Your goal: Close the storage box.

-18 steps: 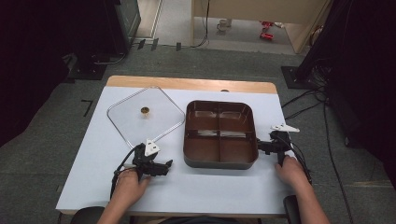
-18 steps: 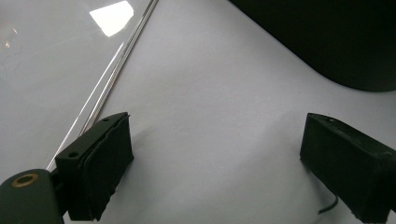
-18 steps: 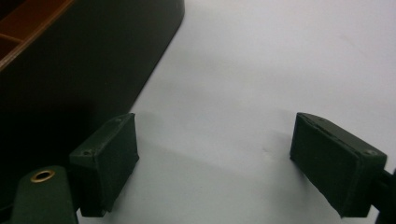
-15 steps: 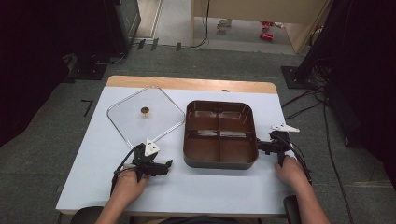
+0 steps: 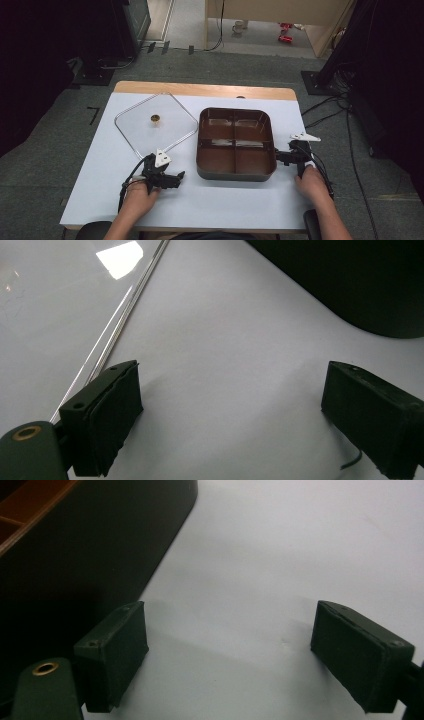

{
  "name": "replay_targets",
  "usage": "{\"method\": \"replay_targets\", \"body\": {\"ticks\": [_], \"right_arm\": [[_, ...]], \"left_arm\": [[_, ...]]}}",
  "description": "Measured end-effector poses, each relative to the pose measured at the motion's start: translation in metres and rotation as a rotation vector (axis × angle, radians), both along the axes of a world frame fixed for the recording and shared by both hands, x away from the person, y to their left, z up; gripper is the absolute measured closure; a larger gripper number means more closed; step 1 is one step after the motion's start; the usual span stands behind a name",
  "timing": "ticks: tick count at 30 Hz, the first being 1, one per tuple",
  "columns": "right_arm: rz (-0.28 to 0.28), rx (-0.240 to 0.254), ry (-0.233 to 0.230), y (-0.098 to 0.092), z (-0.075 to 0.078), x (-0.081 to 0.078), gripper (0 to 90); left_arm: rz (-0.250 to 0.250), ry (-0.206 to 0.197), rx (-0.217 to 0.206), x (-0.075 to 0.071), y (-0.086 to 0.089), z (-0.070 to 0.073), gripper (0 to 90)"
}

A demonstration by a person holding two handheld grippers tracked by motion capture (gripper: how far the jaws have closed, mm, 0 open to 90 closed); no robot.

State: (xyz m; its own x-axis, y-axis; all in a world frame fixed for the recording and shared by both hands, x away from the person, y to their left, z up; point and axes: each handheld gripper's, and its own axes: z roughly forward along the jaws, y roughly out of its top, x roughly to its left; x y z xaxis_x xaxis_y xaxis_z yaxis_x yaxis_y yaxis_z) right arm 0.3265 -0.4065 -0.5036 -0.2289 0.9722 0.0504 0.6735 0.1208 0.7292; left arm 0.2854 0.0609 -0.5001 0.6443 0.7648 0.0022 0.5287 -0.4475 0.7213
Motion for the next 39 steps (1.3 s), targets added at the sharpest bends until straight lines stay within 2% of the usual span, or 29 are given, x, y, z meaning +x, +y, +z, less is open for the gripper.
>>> {"method": "replay_targets", "body": {"ticks": [31, 36, 39], "right_arm": [[-0.001, -0.002, 0.0, 0.0002, -0.0001, 0.0, 14.8], [0.0, 0.0, -0.002, 0.0, -0.0001, -0.0001, 14.7], [0.0, 0.0, -0.002, 0.0, -0.0001, -0.0001, 14.7]], "left_arm": [[0.013, 0.0, 0.001, -0.0008, -0.0015, 0.0002, 9.1], [0.007, 0.03, 0.022, 0.0029, -0.0035, 0.0031, 8.9], [0.007, 0.063, 0.053, 0.0056, -0.0064, 0.0071, 9.7]]}}
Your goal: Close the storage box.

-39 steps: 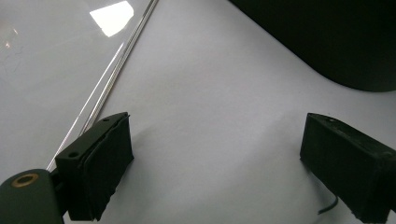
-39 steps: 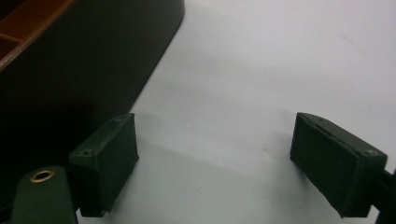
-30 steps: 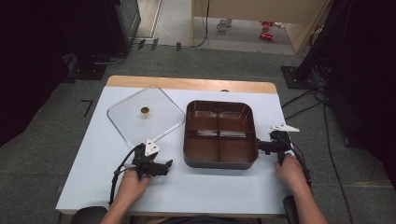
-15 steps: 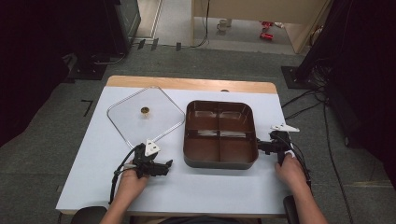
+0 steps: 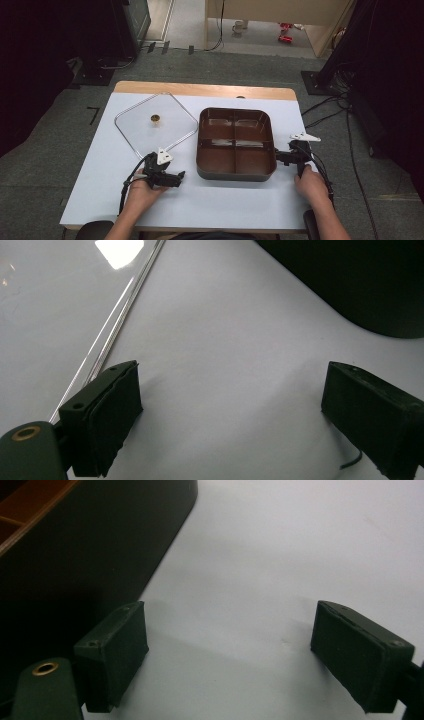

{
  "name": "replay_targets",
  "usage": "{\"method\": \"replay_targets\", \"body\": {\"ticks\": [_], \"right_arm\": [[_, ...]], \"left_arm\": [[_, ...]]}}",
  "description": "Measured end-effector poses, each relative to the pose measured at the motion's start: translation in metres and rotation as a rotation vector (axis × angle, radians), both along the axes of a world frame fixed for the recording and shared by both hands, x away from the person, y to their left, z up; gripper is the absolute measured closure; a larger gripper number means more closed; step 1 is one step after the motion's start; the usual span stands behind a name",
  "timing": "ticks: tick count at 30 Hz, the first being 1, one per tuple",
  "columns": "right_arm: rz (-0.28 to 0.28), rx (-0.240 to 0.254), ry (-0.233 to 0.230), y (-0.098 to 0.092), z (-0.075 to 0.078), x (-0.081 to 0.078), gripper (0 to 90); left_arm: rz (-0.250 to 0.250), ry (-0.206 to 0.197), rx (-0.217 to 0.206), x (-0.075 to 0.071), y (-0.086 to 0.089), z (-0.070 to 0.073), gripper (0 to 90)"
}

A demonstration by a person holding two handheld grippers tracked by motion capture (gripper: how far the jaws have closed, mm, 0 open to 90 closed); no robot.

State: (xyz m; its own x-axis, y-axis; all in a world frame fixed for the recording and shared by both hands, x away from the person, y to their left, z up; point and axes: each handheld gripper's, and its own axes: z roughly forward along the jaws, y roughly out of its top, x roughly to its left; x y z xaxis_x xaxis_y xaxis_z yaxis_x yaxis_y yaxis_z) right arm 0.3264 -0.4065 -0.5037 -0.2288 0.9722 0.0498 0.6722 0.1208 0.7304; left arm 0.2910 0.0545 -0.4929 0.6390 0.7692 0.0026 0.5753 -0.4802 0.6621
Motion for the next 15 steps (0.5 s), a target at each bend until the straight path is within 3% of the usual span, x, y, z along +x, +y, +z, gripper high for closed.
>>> {"method": "replay_targets", "body": {"ticks": [2, 7, 9, 11, 15], "right_arm": [[0.0, 0.0, 0.0, 0.0, 0.0, 0.0, 14.7], [0.0, 0.0, 0.0, 0.0, 0.0, 0.0, 14.7], [0.002, 0.005, 0.0, 0.0, 0.0, 0.0, 14.0], [0.008, 0.024, 0.001, -0.002, 0.0, 0.0, 13.3], [0.003, 0.012, 0.003, -0.001, 0.0, 0.0, 13.8]], "left_arm": [[-0.009, 0.026, 0.022, 0.002, -0.003, 0.004, 13.3], [-0.064, 0.049, 0.008, 0.002, -0.003, 0.009, 22.4], [-0.088, 0.015, 0.022, 0.0, -0.003, 0.014, 29.6], [-0.099, -0.012, 0.002, -0.003, -0.002, 0.019, 32.0], [-0.11, -0.019, -0.011, -0.004, -0.003, 0.025, 32.9]]}}
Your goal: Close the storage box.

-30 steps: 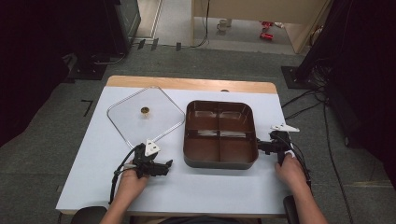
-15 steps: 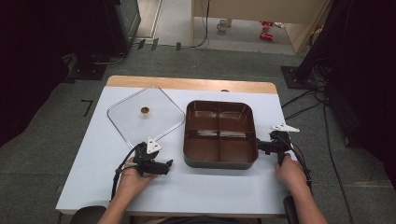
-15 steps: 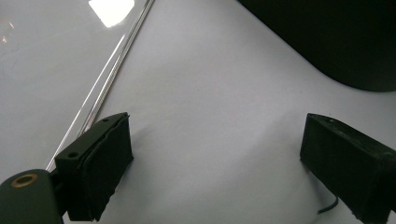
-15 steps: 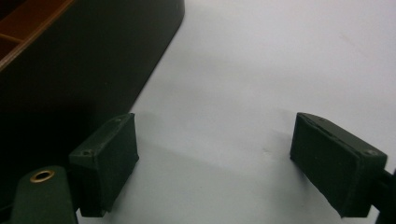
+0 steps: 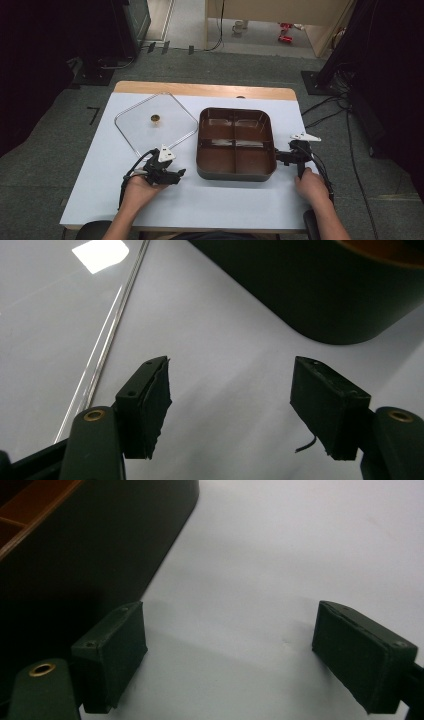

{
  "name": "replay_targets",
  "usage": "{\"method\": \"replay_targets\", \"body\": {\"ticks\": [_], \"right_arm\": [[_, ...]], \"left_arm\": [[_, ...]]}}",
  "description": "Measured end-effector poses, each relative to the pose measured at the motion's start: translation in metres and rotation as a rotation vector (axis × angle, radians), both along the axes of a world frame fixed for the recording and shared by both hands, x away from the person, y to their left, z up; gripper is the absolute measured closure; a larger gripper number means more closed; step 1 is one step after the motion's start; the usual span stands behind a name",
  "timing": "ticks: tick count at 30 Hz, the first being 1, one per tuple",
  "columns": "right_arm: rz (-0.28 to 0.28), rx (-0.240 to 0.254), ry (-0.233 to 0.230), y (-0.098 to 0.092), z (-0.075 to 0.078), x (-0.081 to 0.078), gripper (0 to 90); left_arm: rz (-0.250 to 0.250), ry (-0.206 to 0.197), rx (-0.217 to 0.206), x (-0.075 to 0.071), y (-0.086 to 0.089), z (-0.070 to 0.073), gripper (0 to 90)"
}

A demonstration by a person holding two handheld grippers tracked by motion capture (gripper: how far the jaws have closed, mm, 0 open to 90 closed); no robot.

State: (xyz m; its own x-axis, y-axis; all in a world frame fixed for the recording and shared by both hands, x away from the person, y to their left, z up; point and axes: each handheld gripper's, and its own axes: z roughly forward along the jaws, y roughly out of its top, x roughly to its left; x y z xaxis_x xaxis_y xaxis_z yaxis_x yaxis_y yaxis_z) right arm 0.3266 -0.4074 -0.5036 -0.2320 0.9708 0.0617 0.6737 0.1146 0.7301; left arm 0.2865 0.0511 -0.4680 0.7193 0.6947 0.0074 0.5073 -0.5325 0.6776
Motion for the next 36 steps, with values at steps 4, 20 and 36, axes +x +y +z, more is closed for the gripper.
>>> {"method": "replay_targets", "body": {"ticks": [4, 20, 36], "right_arm": [[0.0, 0.0, 0.0, 0.0, 0.0, 0.0, 13.8], [-0.005, -0.017, -0.004, 0.001, 0.0, 0.0, 15.1], [-0.005, -0.017, -0.005, 0.001, 0.0, 0.0, 15.1]], "left_arm": [[0.001, 0.002, -0.013, 0.001, 0.0, 0.004, 32.9], [0.035, 0.058, -0.086, 0.027, 0.0, 0.015, 31.0], [0.061, 0.055, -0.097, 0.056, 0.0, 0.024, 32.2]]}}
